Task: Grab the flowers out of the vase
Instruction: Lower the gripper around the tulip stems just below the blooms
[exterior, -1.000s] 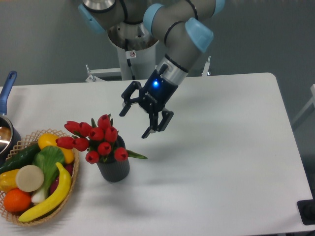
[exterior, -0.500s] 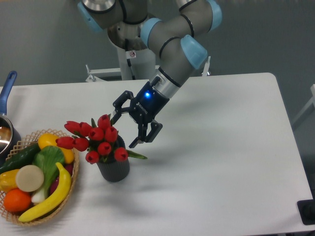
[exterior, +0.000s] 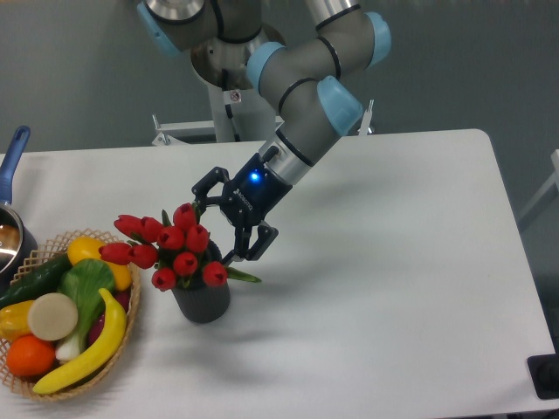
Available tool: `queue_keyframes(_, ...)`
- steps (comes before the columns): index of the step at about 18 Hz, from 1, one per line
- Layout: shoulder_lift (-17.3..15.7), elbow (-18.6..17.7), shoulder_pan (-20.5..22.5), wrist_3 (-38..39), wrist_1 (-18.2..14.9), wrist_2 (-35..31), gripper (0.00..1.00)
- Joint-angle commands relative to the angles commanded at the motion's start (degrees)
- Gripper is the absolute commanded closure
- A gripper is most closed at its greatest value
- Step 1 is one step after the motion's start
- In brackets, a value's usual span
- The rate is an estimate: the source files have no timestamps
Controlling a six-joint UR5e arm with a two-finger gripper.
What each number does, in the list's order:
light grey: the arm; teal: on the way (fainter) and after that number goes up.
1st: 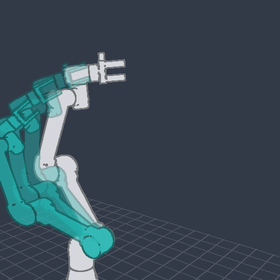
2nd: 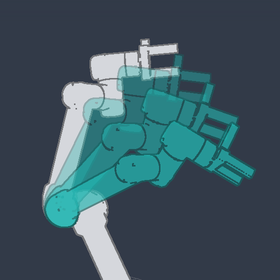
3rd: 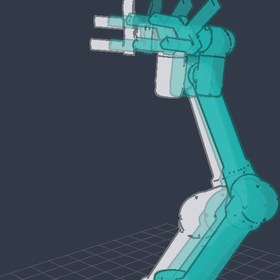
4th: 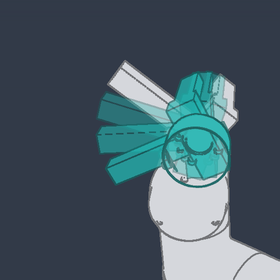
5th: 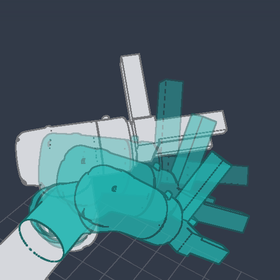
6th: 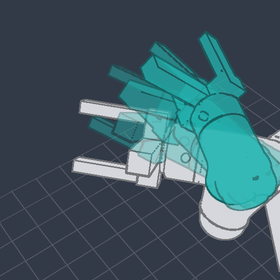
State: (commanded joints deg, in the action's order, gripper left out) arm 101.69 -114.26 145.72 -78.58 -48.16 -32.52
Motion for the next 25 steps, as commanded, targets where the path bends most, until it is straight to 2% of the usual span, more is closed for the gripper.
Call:
queue_keyframes(9,0.79,1.84,-0.88,5.62,0.0,1.4,0.0)
queue_keyframes(21,1.85,2.9,-2.02,5.02,0.18,1.14,0.01)
queue_keyframes(25,1.85,3.08,-2.02,5.02,0.18,1.14,0.22)
